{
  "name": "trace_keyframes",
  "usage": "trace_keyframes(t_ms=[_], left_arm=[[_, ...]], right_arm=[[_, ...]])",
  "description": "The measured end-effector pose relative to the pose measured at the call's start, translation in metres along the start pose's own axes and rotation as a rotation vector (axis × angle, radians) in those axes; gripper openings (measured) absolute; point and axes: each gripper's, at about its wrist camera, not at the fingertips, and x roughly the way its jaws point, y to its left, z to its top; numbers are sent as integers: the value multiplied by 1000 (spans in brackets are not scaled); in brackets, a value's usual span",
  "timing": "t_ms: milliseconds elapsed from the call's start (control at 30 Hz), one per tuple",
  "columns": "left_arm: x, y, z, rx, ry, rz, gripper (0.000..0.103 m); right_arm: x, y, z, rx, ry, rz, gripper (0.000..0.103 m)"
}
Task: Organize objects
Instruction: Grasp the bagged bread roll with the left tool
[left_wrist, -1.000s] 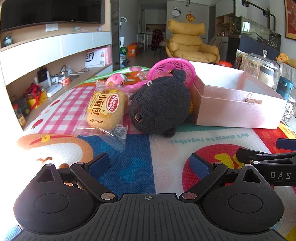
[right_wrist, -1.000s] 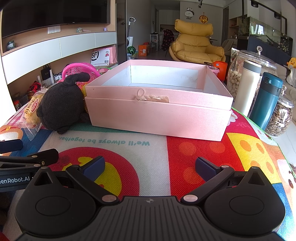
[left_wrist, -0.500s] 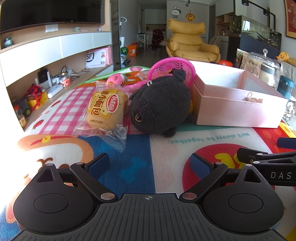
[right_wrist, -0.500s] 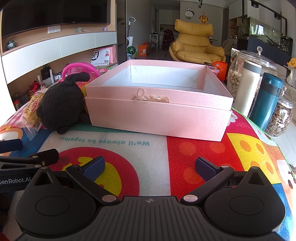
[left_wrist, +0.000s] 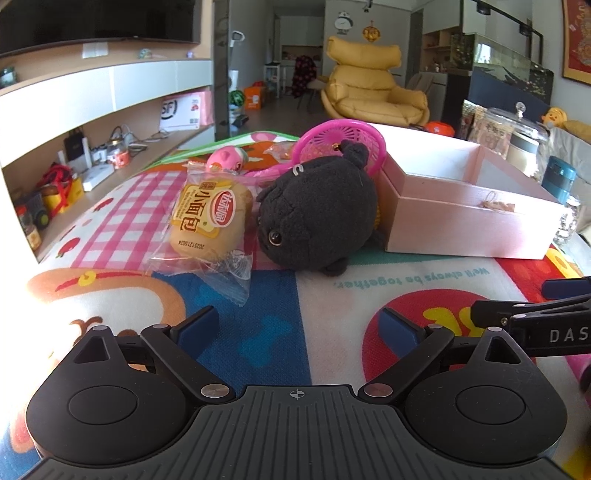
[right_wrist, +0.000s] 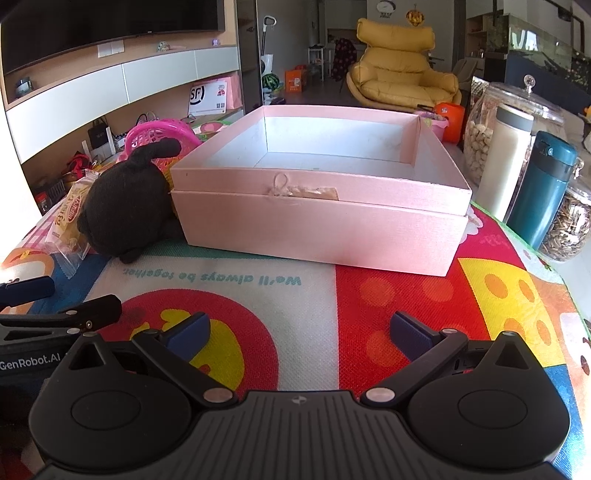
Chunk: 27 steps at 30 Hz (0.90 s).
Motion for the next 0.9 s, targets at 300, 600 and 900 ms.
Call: trace_keyframes(t_ms=[300,600,900], left_arm=[[-1,54,50,108,-63,14,98],[44,83,69,145,29,-63,97],[60,95,68,87,39,-135,59]], right_arm=[[0,6,-2,-48,17,-22,103],[0,6,1,-49,42,-19,103],[-3,14,4,-72,37,-58,103]])
